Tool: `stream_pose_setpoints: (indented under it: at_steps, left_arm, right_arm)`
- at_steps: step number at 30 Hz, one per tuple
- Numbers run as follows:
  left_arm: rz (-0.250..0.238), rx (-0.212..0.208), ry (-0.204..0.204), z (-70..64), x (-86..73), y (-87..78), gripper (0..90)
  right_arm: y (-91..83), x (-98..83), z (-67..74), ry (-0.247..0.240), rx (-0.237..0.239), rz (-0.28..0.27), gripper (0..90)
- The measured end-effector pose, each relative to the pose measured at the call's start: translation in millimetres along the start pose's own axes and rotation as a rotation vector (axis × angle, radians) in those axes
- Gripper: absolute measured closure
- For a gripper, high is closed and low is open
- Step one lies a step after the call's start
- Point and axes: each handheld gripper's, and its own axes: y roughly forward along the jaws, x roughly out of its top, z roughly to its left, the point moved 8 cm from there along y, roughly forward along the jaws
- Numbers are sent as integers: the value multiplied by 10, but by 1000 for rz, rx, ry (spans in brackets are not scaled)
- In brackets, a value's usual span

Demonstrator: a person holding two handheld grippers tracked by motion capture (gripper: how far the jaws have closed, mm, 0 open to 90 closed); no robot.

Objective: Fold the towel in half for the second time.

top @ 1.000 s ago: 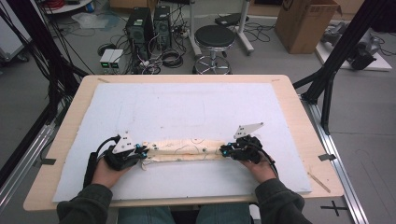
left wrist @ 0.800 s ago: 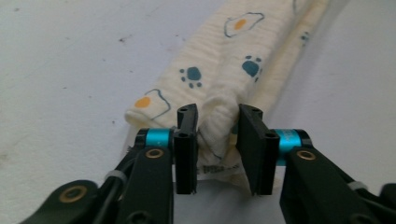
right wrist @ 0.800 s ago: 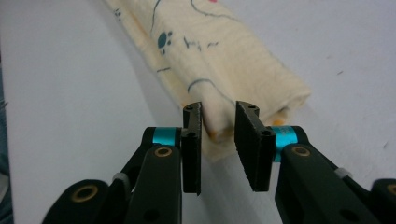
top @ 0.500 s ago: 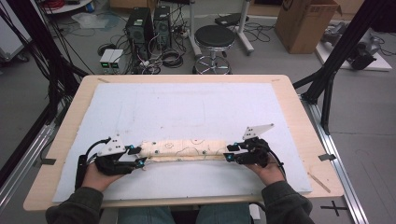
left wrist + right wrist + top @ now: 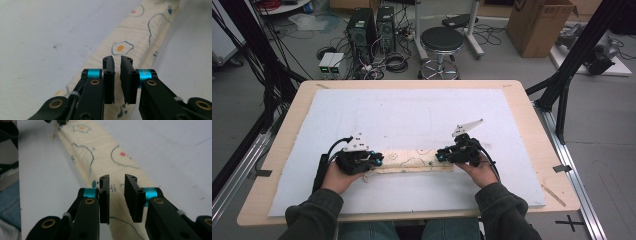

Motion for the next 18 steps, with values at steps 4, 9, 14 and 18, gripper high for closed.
stream_pose_setpoints:
  at_steps: [4,9,14,18]
  left_arm:
    - [36,-1,2,-16,-96,21,820]
    - [63,7,16,-8,-165,-12,820]
    - [55,4,-7,12,-286,-32,819]
    - [35,12,-13,10,-323,-66,819]
  right_arm:
    - [52,-93,51,-25,4,54,767]
    - [54,-266,31,-27,-20,91,767]
    - [10,-346,29,-42,-37,75,766]
    - [-20,-399,53,-73,-58,54,760]
